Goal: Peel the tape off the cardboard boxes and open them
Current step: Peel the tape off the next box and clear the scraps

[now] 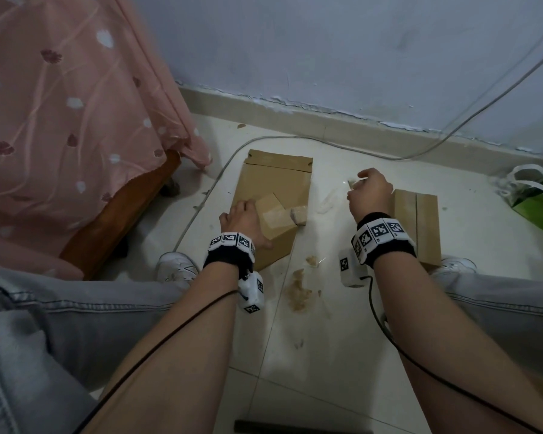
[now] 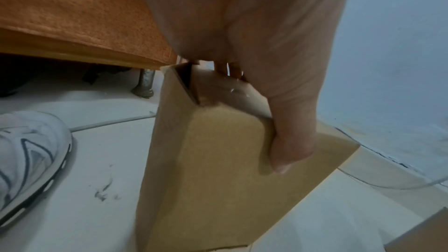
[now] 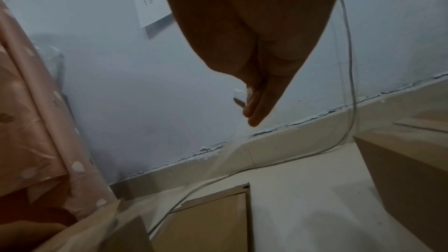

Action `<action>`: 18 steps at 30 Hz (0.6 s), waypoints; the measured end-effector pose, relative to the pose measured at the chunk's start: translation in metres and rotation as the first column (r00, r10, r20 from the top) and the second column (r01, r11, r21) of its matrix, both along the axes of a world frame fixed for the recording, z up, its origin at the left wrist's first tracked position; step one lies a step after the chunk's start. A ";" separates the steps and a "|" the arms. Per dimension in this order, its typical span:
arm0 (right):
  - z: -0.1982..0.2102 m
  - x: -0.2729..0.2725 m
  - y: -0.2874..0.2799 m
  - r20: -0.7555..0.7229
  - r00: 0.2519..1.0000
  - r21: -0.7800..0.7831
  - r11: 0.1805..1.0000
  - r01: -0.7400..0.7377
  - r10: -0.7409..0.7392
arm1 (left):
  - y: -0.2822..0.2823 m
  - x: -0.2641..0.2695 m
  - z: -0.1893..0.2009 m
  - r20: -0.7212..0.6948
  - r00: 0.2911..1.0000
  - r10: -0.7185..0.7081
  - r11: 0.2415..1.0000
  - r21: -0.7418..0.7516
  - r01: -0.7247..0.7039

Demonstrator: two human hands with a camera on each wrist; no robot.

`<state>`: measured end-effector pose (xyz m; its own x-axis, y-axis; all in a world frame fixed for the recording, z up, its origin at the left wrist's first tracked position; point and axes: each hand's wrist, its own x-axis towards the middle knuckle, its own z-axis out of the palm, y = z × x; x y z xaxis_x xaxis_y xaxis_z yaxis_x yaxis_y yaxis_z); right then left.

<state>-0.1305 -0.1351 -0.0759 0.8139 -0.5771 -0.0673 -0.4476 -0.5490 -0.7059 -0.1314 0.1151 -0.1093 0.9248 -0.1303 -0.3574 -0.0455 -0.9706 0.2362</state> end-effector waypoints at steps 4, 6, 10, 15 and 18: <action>0.006 -0.008 -0.022 0.155 0.972 0.010 0.984 0.180 -0.179 | 0.009 0.000 -0.001 -0.013 1.000 0.024 0.999 -0.033 -0.025; 0.008 -0.009 -0.033 0.218 0.942 0.075 0.967 0.243 -0.253 | 0.009 -0.002 -0.001 -0.018 1.000 0.004 0.999 -0.037 -0.005; 0.000 -0.013 -0.039 0.231 0.904 0.143 0.932 0.334 -0.359 | 0.009 -0.006 -0.004 -0.008 1.000 0.016 0.997 -0.076 -0.017; -0.005 -0.013 -0.042 0.183 0.915 0.120 0.932 0.343 -0.361 | 0.016 -0.003 -0.004 -0.037 0.999 -0.010 0.996 -0.088 0.006; -0.012 -0.015 -0.041 0.158 0.916 0.107 0.929 0.355 -0.369 | 0.018 -0.004 -0.003 -0.044 0.999 -0.020 0.997 -0.080 0.016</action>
